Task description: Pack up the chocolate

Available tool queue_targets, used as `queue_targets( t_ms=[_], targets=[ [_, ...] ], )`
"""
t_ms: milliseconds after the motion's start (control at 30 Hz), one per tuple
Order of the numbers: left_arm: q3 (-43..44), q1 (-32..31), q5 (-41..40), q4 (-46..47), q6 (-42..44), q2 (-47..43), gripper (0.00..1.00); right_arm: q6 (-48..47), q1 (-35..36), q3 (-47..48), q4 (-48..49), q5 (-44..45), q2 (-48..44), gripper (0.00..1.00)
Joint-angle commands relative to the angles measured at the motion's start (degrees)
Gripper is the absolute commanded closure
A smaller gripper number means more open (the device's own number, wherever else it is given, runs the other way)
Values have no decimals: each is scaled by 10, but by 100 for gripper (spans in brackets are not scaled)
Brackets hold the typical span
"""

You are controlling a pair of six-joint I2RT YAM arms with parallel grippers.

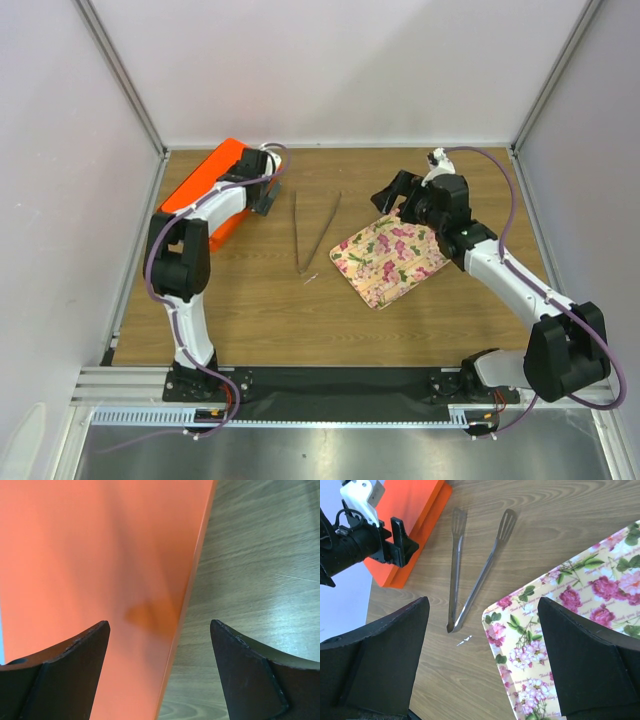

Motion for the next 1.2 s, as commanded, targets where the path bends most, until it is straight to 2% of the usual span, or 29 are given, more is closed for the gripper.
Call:
queue_targets(
  t_ms=[0, 467, 767, 967, 1167],
  targets=[
    [33, -2, -13, 6, -5, 8, 13, -6, -6, -1, 23, -6, -11, 5],
    [48, 50, 21, -35, -78, 20, 16, -5, -12, -14, 29, -7, -20, 5],
    [46, 58, 11, -42, -89, 19, 18, -5, -12, -20, 37, -2, -23, 5],
    [44, 63, 47, -50, -119, 5, 20, 4, -12, -23, 67, 9, 4, 6],
    [42, 67, 90, -45, -167, -71, 16, 47, 14, 93, 47, 46, 105, 11]
  ],
)
